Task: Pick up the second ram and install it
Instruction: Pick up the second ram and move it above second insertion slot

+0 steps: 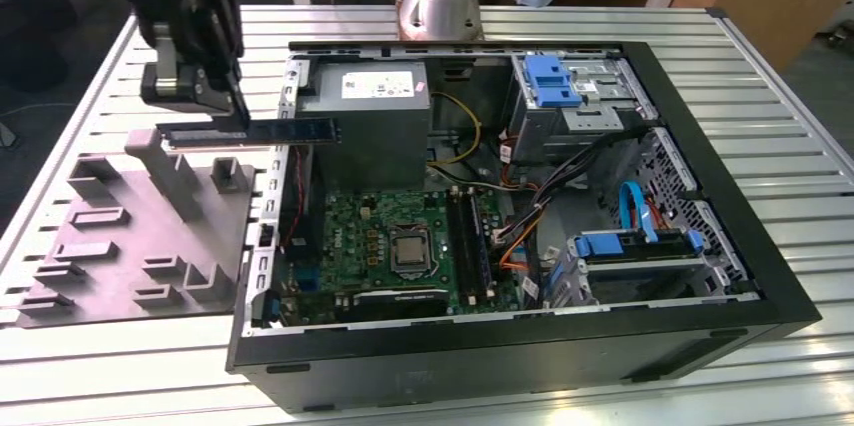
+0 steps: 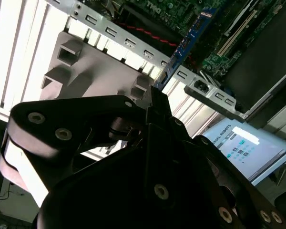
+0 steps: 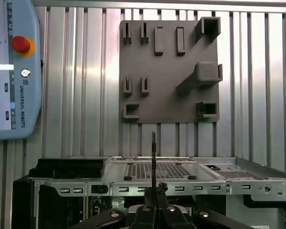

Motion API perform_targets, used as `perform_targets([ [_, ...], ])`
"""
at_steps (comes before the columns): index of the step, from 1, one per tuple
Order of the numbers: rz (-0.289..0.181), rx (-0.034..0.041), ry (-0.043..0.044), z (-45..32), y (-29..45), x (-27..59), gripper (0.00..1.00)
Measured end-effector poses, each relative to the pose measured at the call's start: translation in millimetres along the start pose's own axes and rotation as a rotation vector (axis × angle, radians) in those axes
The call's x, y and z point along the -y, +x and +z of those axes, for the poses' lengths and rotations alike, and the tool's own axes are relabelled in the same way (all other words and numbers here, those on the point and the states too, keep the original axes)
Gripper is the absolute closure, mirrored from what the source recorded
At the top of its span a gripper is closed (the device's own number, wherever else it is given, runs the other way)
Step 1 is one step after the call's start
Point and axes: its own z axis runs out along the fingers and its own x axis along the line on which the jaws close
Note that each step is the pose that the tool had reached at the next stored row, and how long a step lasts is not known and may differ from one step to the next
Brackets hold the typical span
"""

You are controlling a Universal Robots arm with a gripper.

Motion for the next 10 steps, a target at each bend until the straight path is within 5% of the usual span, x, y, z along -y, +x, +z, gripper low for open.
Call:
perform_targets([
  [10, 0.000, 0.0000, -0.0002, -1.1, -0.2, 35.1, 0.89],
])
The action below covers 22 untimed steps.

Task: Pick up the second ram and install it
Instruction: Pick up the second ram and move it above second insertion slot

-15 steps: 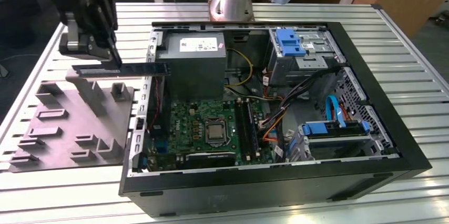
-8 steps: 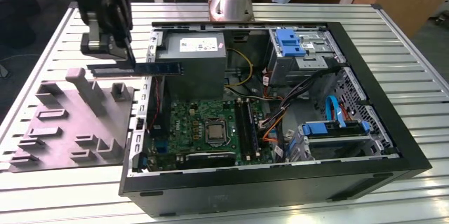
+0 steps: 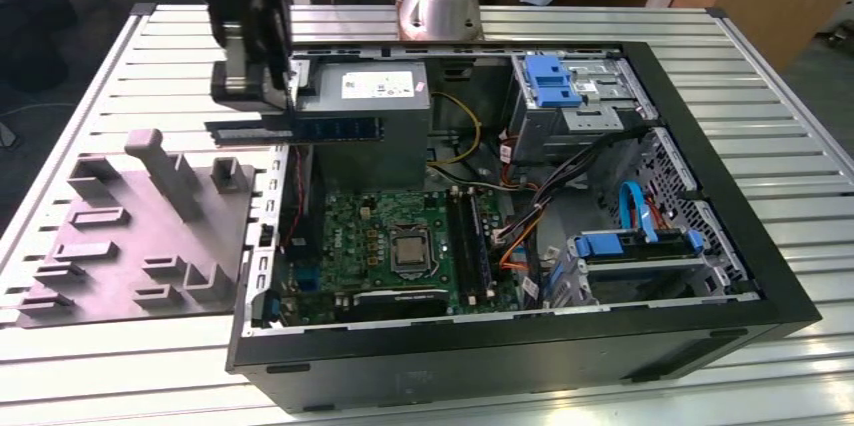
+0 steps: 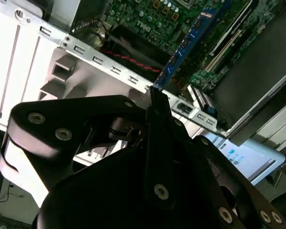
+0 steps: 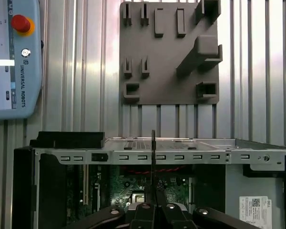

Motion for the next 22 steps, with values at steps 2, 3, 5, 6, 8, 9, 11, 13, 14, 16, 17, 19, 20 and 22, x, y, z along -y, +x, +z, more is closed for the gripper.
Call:
perform_targets([
  [2, 0.000, -0.0001, -0.0001, -0.2, 0.0, 6.9, 0.89],
  [3, 0.000, 0.0000, -0.0001, -0.3, 0.0, 10.4, 0.89],
  [5, 0.000, 0.0000, -0.0001, -0.5, -0.1, 17.6, 0.89],
  [6, 0.000, 0.0000, -0.0001, -0.6, -0.1, 21.4, 0.89],
  [8, 0.000, -0.0001, -0.0002, -0.9, -0.1, 29.2, 0.89],
  [9, 0.000, 0.0000, -0.0002, -1.0, -0.2, 32.6, 0.89],
  [11, 0.000, 0.0000, -0.0002, -1.2, -0.2, 39.3, 0.89],
  [13, 0.000, 0.0000, -0.0002, -1.4, -0.3, 46.2, 0.89],
  [14, 0.000, -0.0001, -0.0002, -1.5, -0.3, 49.6, 0.89],
  [16, 0.000, 0.0000, -0.0002, -1.7, -0.3, 55.4, 0.89],
  [17, 0.000, -0.0001, -0.0002, -1.8, -0.3, 58.1, 0.89],
  [19, 0.000, 0.0001, -0.0002, -1.9, -0.4, 63.8, 0.89],
  [20, 0.000, 0.0000, -0.0002, -2.0, -0.4, 66.8, 0.89],
  [22, 0.000, 0.0000, -0.0002, -2.2, -0.4, 73.0, 0.89],
])
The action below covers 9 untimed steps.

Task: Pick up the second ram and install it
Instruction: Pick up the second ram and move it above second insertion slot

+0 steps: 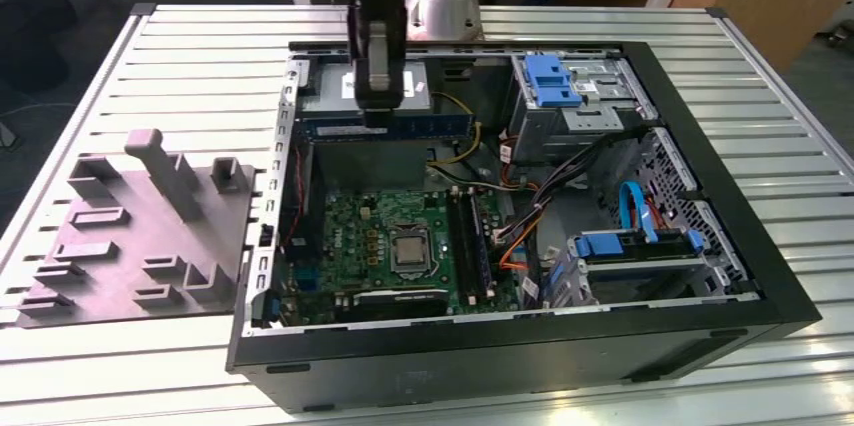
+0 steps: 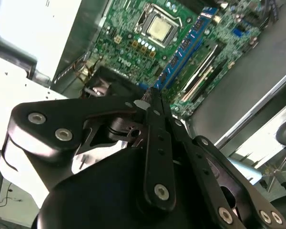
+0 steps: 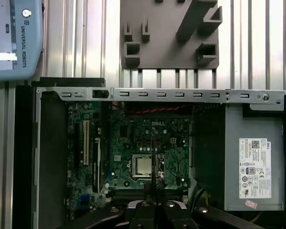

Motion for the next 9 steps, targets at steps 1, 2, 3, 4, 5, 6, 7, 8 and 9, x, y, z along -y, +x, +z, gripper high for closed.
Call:
perform_targets([
  [1, 0.000, 0.0000, 0.0000, -0.1, 0.0, 3.0, 0.89],
  [2, 0.000, 0.0000, 0.0000, -0.2, 0.0, 6.0, 0.89],
  [3, 0.000, -0.0001, 0.0000, -0.3, 0.0, 8.7, 0.89],
  [4, 0.000, 0.0000, 0.0000, -0.4, -0.1, 11.0, 0.89],
  [5, 0.000, 0.0000, 0.0000, -0.4, 0.0, 12.5, 0.89],
  [6, 0.000, 0.0000, 0.0000, -0.4, 0.0, 12.8, 0.89],
  [7, 0.000, -0.0001, 0.0000, -0.4, 0.0, 12.8, 0.89],
  [8, 0.000, 0.0000, 0.0001, -0.4, 0.0, 12.8, 0.89],
  [9, 0.000, 0.0000, 0.0000, -0.4, -0.1, 12.9, 0.89],
])
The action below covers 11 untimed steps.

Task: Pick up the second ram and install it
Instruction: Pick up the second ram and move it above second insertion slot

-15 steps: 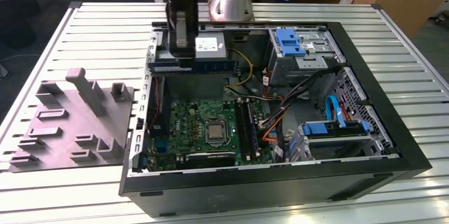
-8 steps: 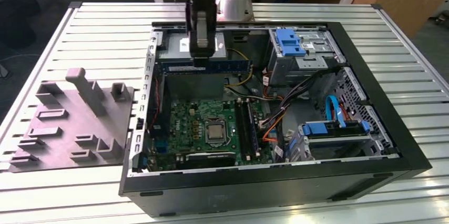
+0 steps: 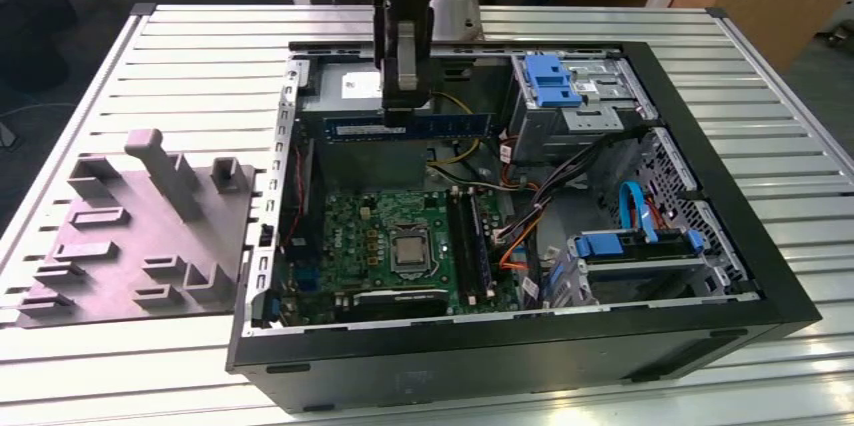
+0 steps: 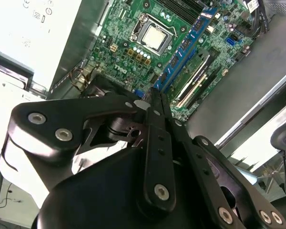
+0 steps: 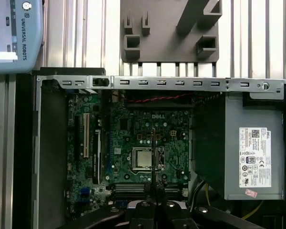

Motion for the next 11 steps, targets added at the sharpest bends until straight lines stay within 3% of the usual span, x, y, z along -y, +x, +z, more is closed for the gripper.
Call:
perform_targets([
  [11, 0.000, 0.0083, -0.0001, 12.9, 0.0, 5.1, 0.89],
])
